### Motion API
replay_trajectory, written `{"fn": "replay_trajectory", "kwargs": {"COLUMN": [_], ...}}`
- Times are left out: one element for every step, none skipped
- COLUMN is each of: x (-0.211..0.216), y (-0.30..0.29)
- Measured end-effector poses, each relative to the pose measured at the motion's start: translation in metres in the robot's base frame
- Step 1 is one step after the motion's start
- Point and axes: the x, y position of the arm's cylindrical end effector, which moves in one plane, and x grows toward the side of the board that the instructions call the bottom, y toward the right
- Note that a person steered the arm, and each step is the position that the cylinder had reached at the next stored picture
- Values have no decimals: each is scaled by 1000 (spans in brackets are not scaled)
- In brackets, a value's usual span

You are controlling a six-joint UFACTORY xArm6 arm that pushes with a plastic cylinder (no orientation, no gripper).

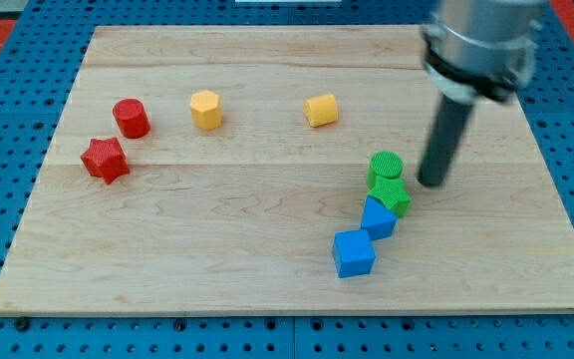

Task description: Slightly move the blue triangle towards the left

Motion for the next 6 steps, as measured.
{"fn": "replay_trajectory", "kwargs": {"x": [-6, -26, -44, -35, 4, 44], "y": [-2, -55, -45, -17, -32, -55]}}
